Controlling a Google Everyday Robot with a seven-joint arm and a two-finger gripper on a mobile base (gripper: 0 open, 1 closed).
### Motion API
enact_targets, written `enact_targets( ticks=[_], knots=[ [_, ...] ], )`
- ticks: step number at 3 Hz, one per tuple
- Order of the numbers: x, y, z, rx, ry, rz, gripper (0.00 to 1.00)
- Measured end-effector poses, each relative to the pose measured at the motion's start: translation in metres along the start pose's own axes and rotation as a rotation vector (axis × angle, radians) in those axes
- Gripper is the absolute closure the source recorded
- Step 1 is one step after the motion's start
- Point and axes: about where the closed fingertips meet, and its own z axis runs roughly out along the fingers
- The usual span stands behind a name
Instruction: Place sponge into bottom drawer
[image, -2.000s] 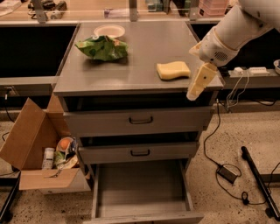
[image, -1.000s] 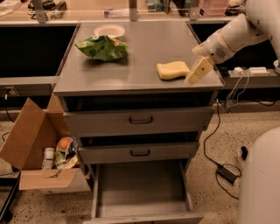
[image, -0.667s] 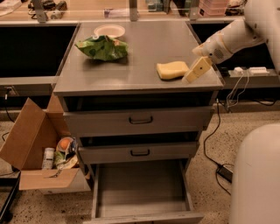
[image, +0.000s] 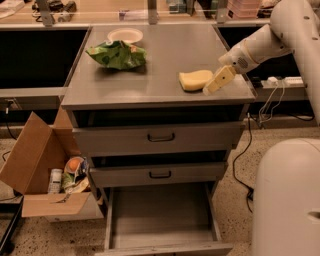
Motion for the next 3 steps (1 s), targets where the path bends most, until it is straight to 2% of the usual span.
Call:
enact_targets(
  ticks=[1,2,3],
  knots=[
    [0.0021,0.0001,0.0146,-0.018,0.016,0.01,0.18],
    [0.002,0.0025,0.0241,-0.042,0.025,0.015,0.49],
    [0.0002,0.0024,0.0222,-0.042,0.025,0.015,0.72]
  ],
)
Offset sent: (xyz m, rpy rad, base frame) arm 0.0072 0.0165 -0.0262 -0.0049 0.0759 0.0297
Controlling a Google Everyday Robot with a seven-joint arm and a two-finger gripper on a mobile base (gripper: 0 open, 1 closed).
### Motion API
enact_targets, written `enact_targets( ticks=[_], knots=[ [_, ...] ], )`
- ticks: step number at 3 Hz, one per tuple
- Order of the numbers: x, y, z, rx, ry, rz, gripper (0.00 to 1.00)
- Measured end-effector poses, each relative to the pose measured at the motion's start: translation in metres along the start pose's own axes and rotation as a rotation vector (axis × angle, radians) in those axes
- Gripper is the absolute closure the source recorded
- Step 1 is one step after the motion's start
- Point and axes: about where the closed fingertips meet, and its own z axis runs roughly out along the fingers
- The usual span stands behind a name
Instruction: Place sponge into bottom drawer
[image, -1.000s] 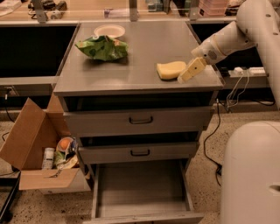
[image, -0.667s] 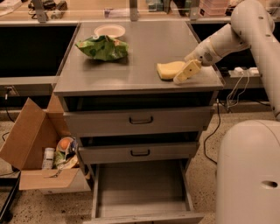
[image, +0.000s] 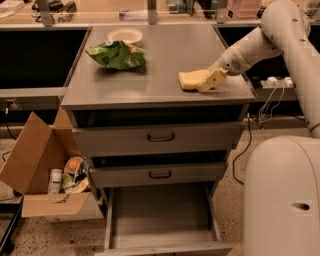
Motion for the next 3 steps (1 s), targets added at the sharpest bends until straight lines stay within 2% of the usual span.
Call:
enact_targets(
  ticks=[1,2,3],
  knots=[
    [-0.032,0.048,-0.047,-0.033,-0.07,-0.129,1.0],
    [-0.058,0.11,-0.093,-0.039,-0.131,-0.225,1.0],
    [-0.054,0.166,-0.108,-0.098,-0.156,-0.245,1.0]
  ],
)
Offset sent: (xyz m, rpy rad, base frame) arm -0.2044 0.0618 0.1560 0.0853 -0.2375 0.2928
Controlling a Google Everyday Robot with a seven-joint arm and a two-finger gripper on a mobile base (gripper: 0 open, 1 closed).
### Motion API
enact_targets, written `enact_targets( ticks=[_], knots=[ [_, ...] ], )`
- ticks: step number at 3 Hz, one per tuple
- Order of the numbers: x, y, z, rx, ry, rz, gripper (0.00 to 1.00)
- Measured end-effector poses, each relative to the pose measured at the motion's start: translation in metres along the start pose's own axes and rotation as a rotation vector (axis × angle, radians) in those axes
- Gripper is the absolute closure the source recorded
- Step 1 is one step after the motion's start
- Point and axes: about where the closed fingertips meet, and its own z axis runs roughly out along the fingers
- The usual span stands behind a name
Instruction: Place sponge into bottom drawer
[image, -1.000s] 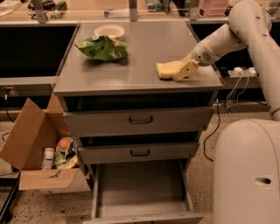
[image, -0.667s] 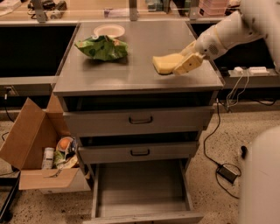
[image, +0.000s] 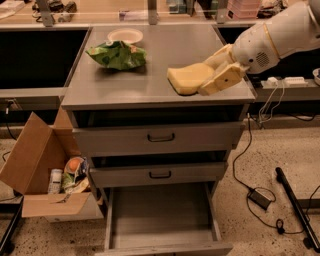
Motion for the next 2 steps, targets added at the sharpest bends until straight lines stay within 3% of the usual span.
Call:
enact_targets(
  ticks=[1,2],
  knots=[
    [0.001,0.002,0.002,-0.003,0.004,-0.003,1.0],
    [0.006,0.023,0.017,-0.032,0.035,-0.029,1.0]
  ],
)
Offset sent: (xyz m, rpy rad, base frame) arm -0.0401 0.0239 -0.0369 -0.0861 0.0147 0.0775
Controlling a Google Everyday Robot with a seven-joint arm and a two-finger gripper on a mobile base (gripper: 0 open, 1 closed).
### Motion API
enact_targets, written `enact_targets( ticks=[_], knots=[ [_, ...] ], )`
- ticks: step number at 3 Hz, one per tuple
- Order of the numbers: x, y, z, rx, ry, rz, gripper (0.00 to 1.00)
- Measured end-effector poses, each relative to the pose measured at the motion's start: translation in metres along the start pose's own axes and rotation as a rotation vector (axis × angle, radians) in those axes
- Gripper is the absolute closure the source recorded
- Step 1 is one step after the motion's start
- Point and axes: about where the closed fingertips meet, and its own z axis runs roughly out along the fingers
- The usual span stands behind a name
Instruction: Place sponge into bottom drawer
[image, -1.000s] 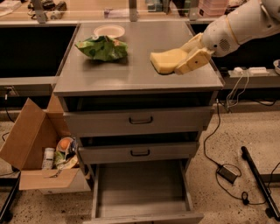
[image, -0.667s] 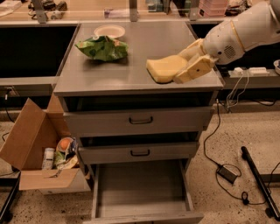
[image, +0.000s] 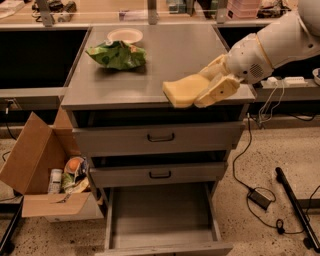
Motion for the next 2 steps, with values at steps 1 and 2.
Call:
enact_targets(
  ticks=[1,2],
  knots=[
    [0.001,0.038,0.01,0.007,0.046,-0.05,1.0],
    [0.03,0.076,0.03,0.002,0.169,-0.05,1.0]
  ],
)
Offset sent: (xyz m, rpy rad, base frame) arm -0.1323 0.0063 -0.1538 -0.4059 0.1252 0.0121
